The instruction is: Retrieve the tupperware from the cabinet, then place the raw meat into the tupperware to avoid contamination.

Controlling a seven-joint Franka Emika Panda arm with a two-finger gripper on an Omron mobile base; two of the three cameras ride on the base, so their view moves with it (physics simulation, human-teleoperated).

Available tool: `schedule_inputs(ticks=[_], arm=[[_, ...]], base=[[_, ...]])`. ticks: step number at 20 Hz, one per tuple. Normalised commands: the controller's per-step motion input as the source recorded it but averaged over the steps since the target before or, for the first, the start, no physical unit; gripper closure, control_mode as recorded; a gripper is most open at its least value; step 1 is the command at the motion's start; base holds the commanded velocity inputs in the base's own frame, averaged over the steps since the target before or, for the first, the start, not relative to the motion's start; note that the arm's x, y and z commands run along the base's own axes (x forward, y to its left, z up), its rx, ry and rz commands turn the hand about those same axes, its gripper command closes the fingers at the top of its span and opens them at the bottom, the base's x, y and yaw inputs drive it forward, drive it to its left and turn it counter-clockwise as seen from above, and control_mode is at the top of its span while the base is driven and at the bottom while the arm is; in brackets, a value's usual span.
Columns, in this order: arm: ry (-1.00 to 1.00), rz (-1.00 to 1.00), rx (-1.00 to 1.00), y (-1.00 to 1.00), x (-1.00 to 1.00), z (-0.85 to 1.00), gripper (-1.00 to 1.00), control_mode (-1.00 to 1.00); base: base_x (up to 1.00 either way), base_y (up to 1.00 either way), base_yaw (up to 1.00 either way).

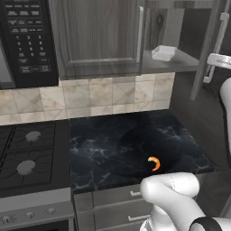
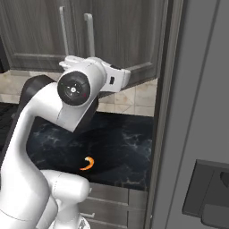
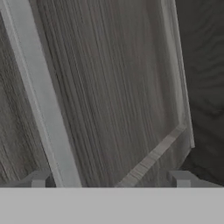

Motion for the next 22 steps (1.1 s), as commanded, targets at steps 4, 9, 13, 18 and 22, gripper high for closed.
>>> schedule_inputs(ticks=[4,9,13,18,22], arm=[[0.0,-0.04,0.0,-0.55,-0.29,0.34,-1.0,-1.0],[-0.01,-0.02,-0.01,-0.53,-0.2,-0.08,-1.0,-1.0],[-0.01,0.01,0.1,-0.46,-0.15,-0.46,-1.0,-1.0],[0.01,0.04,0.13,-0.32,-0.38,-0.57,-1.0,-1.0],[0.0,0.01,0.13,-0.04,-0.7,-0.1,-1.0,-1.0]], base=[[0.0,0.0,0.0],[0.0,0.0,0.0],[0.0,0.0,0.0],[0.0,0.0,0.0],[0.0,0.0,0.0]])
